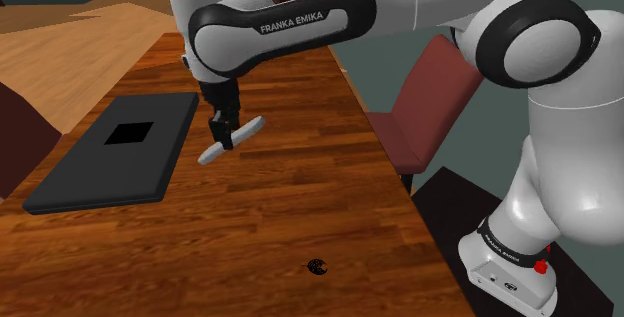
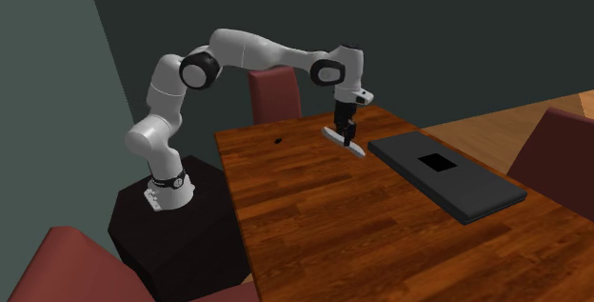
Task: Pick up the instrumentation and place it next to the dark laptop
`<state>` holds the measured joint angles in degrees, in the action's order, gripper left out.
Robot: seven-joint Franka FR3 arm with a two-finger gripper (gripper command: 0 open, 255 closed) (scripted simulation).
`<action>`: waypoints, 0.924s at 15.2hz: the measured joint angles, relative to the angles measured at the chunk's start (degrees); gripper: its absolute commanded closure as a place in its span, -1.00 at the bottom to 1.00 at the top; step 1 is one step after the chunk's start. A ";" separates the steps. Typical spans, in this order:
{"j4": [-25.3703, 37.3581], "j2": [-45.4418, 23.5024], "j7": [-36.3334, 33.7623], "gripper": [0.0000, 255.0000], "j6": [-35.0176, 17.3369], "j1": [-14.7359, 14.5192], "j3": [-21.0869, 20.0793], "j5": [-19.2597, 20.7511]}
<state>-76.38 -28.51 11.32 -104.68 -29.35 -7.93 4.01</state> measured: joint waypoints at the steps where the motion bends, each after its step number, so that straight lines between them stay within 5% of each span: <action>1: 1.88 -1.31 -0.92 1.00 0.58 -0.84 -0.17 0.23; 9: 34.90 -20.92 -7.25 1.00 13.93 -9.55 -0.43 2.58; 14: 30.28 -20.30 -7.88 1.00 10.10 -9.53 -0.55 2.62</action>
<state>-46.09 -48.80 3.44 -94.58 -38.88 -8.48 6.63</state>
